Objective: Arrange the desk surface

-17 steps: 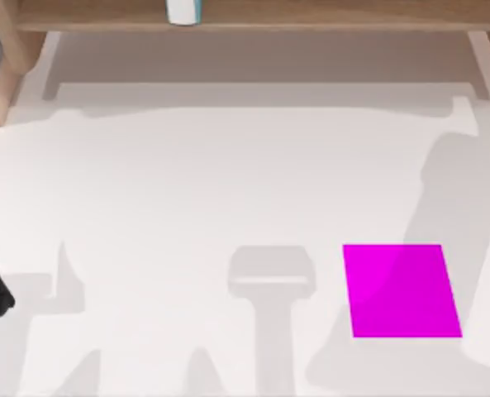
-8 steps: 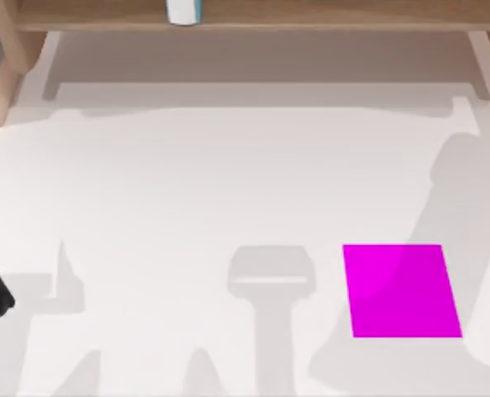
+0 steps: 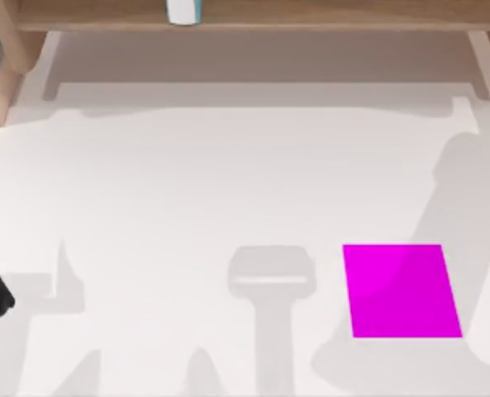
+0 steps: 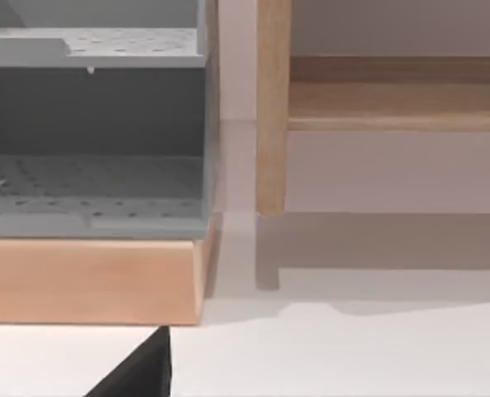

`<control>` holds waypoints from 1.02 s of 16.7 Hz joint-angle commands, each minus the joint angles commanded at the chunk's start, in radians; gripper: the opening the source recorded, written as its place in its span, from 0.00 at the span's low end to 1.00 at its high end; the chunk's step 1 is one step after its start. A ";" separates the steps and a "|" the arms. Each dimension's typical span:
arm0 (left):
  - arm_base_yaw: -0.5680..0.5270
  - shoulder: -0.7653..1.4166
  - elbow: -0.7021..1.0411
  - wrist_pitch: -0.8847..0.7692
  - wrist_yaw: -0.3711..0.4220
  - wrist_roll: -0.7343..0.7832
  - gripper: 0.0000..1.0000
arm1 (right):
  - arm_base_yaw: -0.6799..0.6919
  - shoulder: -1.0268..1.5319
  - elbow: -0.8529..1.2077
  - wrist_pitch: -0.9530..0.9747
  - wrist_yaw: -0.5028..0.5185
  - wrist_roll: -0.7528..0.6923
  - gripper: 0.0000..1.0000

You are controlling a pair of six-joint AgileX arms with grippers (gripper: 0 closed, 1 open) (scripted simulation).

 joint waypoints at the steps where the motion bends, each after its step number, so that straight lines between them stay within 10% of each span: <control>1: 0.000 0.000 0.000 0.000 0.000 0.000 1.00 | 0.000 0.000 0.000 0.000 0.000 0.000 0.62; 9: 0.000 0.000 0.000 0.000 0.000 0.000 1.00 | 0.000 0.000 0.000 0.000 0.000 0.000 0.02; 17: 0.000 0.000 0.000 0.000 0.000 0.000 1.00 | 0.000 0.000 0.000 0.000 0.000 0.000 0.00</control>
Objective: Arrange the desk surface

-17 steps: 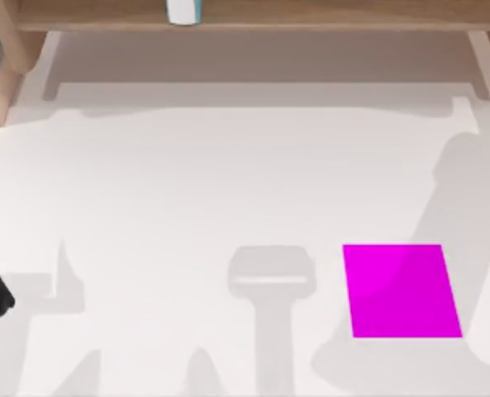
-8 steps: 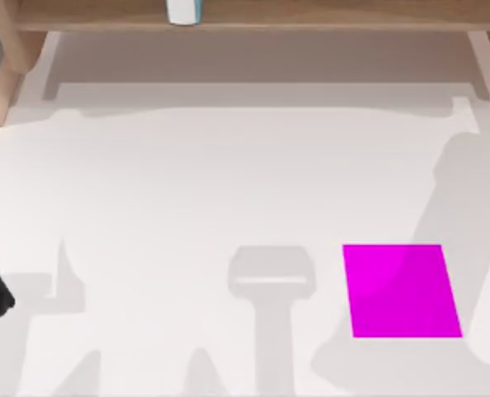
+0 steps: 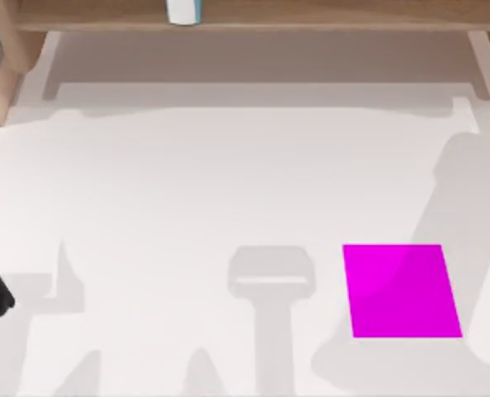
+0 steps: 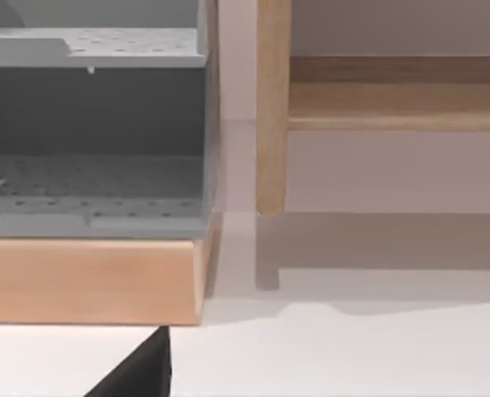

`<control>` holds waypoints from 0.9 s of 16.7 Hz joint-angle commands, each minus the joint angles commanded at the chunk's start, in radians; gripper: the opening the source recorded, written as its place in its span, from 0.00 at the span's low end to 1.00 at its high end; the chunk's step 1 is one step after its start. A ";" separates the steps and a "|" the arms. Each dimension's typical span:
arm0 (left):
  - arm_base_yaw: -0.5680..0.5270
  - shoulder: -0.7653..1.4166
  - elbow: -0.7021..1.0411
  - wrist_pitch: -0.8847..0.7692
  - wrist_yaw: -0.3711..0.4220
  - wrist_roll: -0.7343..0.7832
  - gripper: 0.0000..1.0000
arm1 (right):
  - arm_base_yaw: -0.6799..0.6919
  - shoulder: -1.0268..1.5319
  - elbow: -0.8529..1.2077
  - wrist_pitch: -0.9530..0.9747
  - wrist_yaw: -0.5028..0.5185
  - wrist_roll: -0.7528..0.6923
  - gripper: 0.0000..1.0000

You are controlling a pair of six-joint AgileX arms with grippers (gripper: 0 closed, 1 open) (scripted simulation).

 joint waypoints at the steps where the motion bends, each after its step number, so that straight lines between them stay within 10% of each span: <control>1: 0.000 0.000 0.000 0.000 0.000 0.000 1.00 | -0.002 -0.001 0.000 0.000 0.000 0.001 0.00; 15: 0.000 0.000 0.000 0.000 0.000 0.000 1.00 | 0.064 -0.409 -0.238 0.048 0.025 0.179 0.00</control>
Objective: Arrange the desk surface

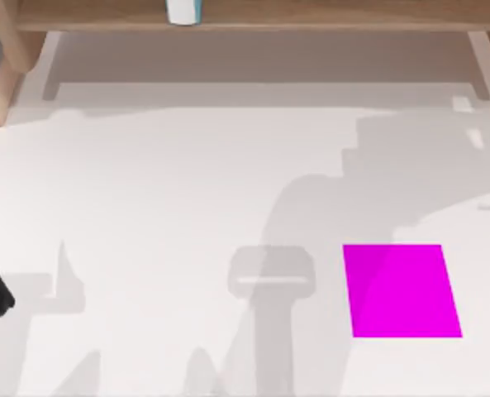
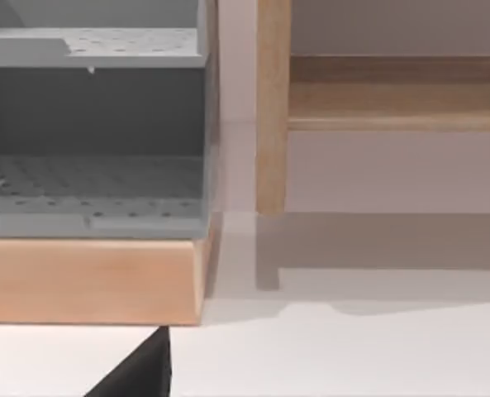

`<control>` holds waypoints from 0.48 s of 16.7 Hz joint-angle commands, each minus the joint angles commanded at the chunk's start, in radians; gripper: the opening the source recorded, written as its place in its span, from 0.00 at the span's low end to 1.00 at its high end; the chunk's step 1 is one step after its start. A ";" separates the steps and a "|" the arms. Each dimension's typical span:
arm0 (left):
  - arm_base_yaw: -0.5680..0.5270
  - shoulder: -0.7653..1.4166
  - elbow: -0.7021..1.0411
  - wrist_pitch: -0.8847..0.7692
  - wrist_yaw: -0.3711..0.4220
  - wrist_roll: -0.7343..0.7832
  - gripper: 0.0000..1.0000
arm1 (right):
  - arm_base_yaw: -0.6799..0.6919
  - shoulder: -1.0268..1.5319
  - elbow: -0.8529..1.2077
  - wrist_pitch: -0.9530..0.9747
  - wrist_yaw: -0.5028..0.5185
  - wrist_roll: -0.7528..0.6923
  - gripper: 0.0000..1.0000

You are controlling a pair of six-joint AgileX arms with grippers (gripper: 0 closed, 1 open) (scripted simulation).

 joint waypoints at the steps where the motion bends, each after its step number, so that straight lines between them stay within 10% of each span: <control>1: 0.000 0.000 0.000 0.000 0.000 0.000 1.00 | 0.021 -0.037 -0.036 0.016 0.002 0.030 0.00; 8: 0.000 0.000 0.000 0.000 0.000 0.000 1.00 | 0.227 -0.253 -0.326 0.157 0.014 0.278 0.00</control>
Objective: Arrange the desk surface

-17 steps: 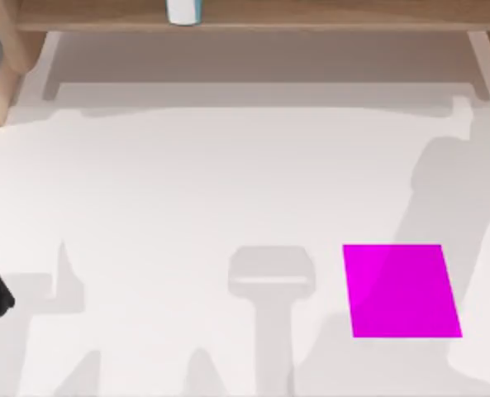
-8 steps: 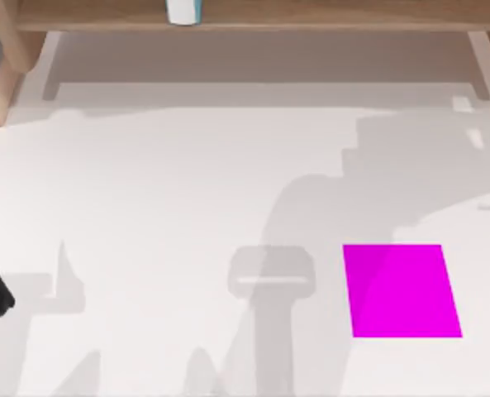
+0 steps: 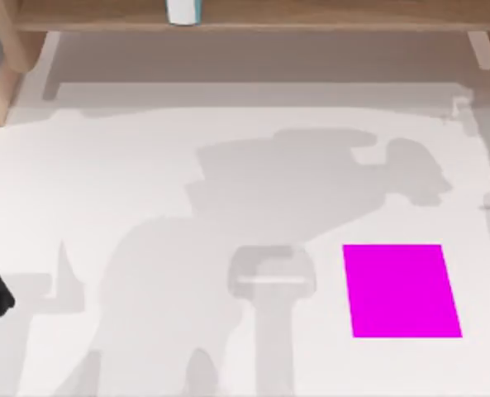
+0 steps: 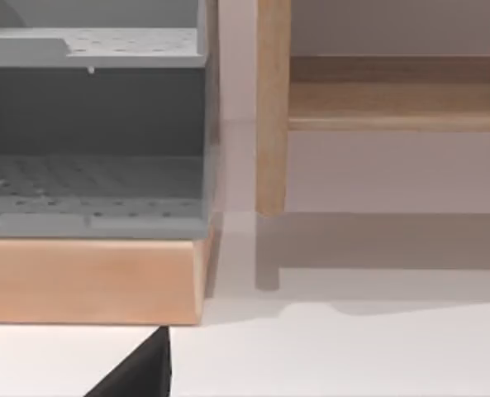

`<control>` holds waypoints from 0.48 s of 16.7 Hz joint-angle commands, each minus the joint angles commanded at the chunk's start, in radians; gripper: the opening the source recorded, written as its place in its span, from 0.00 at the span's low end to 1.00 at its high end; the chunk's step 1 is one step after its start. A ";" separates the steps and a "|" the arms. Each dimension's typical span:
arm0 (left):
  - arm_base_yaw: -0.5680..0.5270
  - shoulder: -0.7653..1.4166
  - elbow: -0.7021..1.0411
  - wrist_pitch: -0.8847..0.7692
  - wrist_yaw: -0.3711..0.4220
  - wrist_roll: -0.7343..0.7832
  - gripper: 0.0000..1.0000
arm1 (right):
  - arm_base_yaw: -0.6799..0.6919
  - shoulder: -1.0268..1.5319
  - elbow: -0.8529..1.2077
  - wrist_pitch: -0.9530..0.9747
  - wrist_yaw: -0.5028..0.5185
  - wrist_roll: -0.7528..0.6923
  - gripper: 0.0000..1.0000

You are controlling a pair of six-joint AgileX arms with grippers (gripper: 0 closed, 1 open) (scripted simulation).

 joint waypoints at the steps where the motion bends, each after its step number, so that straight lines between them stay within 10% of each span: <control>1: 0.000 0.000 0.000 0.000 0.000 0.000 1.00 | 0.036 -0.023 -0.047 0.022 0.002 0.041 0.00; 8: 0.000 0.000 0.000 0.000 0.000 0.000 1.00 | 0.304 -0.126 -0.388 0.158 0.019 0.334 0.00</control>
